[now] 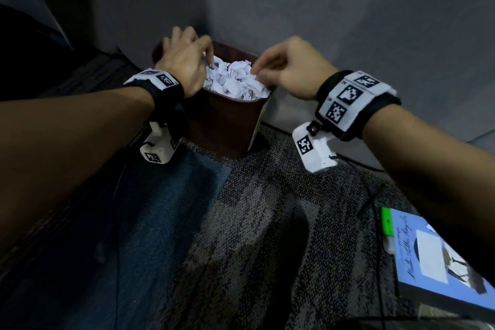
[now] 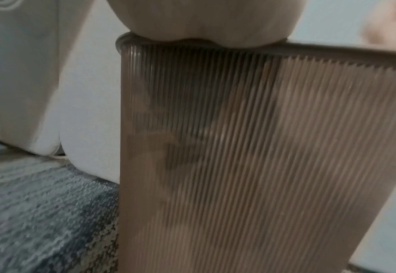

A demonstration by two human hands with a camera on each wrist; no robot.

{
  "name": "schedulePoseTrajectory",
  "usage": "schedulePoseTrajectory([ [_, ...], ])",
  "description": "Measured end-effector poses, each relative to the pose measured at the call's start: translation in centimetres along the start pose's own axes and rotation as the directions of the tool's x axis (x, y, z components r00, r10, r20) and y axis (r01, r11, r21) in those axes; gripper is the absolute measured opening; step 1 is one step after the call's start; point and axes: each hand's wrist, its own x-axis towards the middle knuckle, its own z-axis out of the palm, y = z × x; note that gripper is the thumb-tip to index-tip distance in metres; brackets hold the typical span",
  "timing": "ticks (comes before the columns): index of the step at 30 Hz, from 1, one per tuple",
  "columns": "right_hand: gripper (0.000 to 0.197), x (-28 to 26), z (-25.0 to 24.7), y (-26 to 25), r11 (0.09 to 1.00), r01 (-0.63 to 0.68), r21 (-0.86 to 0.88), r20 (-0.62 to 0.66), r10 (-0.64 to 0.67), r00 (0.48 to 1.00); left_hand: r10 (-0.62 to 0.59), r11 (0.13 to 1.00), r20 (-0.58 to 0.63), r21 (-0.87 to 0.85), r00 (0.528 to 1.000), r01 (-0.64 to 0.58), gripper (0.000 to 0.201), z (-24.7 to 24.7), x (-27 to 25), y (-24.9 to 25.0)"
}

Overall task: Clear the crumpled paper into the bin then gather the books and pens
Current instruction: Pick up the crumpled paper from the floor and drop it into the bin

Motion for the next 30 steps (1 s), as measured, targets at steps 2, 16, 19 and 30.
schedulePoseTrajectory([
  [2,0.022,-0.5,0.5,-0.8,0.954,0.087,-0.288,0.199,-0.029,0.98,-0.023,0.995,0.073,-0.093,0.997,0.03,0.022,-0.2,0.3,-0.2],
  [16,0.035,-1.6,-0.6,-0.4,0.914,-0.066,0.4,0.091,0.031,0.995,-0.13,0.98,0.208,-0.12,0.969,0.157,0.019,0.2,1.3,-0.5],
  [19,0.036,-3.0,-1.8,1.0,0.845,-0.052,0.532,-0.047,0.091,0.995,-0.117,0.987,0.158,-0.087,0.98,0.132,0.02,-0.1,0.9,0.2],
  [30,0.033,-18.9,-8.1,15.4,0.784,-0.437,0.441,0.037,0.47,0.882,0.304,0.928,-0.07,0.245,0.95,-0.279,0.024,-0.8,-0.6,14.5],
])
